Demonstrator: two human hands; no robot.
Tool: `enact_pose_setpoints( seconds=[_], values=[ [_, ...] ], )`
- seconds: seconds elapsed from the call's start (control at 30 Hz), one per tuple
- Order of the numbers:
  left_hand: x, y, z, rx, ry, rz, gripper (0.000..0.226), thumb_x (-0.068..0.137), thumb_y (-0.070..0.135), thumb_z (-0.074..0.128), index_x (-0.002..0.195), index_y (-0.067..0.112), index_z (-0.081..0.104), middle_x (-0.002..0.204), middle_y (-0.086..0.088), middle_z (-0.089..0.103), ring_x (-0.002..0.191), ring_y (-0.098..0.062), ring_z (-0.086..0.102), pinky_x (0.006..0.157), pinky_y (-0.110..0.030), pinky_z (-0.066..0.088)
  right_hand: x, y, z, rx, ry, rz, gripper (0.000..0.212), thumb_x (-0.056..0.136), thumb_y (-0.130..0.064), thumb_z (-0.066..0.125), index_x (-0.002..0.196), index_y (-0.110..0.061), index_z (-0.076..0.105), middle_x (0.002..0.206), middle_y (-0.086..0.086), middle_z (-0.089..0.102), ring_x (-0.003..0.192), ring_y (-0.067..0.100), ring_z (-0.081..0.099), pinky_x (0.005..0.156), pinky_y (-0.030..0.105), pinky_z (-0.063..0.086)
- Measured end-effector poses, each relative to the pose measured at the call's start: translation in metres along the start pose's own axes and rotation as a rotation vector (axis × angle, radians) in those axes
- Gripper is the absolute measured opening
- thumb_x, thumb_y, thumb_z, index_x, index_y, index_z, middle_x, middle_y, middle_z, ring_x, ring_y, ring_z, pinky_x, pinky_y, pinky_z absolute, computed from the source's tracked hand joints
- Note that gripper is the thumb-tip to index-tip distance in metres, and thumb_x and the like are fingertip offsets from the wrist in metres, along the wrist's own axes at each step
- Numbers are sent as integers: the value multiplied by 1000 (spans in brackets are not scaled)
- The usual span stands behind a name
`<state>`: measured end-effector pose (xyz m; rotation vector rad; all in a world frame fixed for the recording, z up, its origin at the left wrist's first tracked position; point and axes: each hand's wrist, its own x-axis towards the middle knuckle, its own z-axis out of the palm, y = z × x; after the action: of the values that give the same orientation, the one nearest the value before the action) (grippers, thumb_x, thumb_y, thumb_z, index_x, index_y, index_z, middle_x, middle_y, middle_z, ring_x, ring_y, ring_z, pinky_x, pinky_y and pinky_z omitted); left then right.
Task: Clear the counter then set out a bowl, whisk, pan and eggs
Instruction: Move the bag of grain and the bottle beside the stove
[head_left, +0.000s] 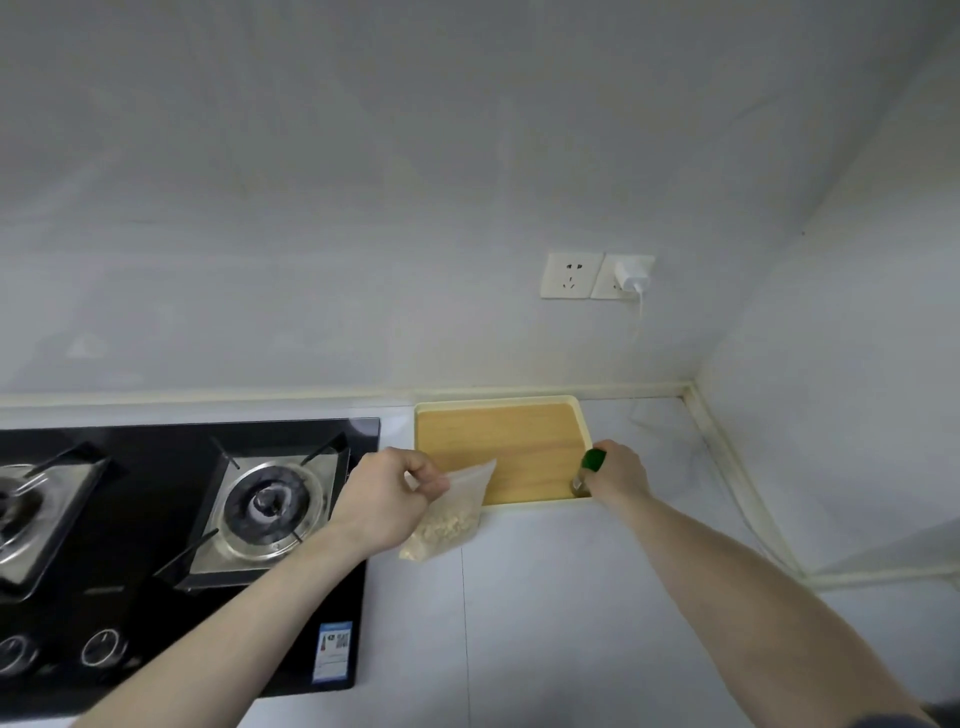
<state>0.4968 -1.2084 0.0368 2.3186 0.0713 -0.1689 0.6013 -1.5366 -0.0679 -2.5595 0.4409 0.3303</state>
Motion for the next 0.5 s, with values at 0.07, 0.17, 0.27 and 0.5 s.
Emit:
enact_pose_setpoints(
  seconds=[0.07,0.17,0.27,0.5],
  values=[
    [0,2,1,24,-16,13,17,89,34,77,73,29,74,85,23,75,59,13,57,67,-21,45,-1,1,-6,-36,-53,-7,74,79,-26,84,145,-19,52,139,7,58,123,30,58,93,34,51],
    [1,4,5,48,-44,22,14,88,35,77,75,30,75,86,24,74,58,13,57,69,-21,48,-15,-2,-24,-43,-5,-78,72,84,-24,78,149,-23,46,146,3,48,126,28,57,93,37,49],
    [5,7,12,67,-62,26,11,87,37,78,77,33,76,86,25,74,63,8,60,72,-23,52,-44,-13,-34,62,175,-399,50,85,-10,66,133,-25,60,134,-7,54,117,18,58,89,35,51],
    [16,23,38,176,-176,112,14,87,40,76,75,33,74,80,24,72,64,1,61,72,-27,55,-104,-19,-30,-29,-165,-759,45,87,-27,66,132,-27,60,128,-17,59,119,0,51,100,20,45]
  ],
)
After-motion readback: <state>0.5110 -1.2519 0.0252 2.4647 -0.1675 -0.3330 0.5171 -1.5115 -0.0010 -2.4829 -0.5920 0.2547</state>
